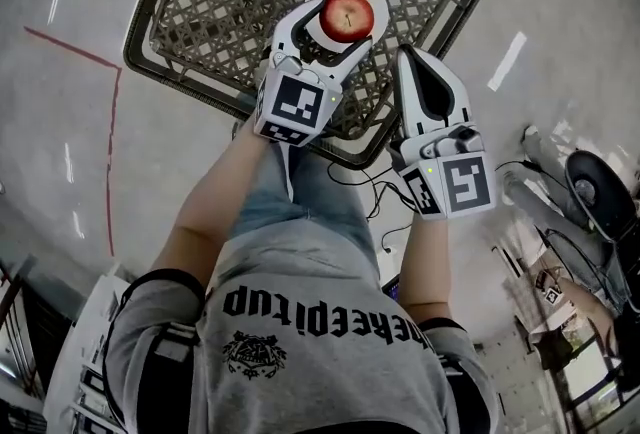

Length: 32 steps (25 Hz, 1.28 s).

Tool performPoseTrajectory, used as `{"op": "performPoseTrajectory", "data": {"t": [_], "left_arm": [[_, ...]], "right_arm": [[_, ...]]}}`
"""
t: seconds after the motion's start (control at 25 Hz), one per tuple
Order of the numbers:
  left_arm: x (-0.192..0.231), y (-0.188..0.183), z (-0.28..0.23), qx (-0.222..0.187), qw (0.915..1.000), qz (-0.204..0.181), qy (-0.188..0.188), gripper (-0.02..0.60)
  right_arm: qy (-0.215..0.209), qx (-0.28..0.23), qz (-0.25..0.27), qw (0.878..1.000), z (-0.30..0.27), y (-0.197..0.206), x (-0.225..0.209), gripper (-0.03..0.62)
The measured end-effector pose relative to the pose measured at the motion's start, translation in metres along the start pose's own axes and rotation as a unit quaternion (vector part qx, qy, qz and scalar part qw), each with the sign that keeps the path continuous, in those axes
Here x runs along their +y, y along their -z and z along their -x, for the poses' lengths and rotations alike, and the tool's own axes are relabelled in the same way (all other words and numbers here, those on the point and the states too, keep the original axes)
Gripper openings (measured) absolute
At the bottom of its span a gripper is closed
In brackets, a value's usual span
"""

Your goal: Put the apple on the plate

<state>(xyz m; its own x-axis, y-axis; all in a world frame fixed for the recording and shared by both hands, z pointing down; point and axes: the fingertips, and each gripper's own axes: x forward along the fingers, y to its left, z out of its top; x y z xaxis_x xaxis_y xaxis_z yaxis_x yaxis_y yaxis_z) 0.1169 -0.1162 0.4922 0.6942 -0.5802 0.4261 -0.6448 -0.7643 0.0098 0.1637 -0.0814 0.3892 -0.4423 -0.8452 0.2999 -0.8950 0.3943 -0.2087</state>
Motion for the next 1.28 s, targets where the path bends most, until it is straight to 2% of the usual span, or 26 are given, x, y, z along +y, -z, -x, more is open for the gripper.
{"op": "performPoseTrajectory", "data": {"t": [0.4, 1.28], "left_arm": [[0.003, 0.028, -0.009, 0.017, 0.9997, 0.015, -0.004, 0.380], [0.008, 0.053, -0.033, 0.033, 0.9990, 0.026, -0.016, 0.380]], "right_arm": [[-0.009, 0.013, -0.002, 1.000, -0.003, 0.013, 0.007, 0.009], [0.003, 0.025, -0.007, 1.000, 0.004, 0.025, -0.001, 0.009]]}}
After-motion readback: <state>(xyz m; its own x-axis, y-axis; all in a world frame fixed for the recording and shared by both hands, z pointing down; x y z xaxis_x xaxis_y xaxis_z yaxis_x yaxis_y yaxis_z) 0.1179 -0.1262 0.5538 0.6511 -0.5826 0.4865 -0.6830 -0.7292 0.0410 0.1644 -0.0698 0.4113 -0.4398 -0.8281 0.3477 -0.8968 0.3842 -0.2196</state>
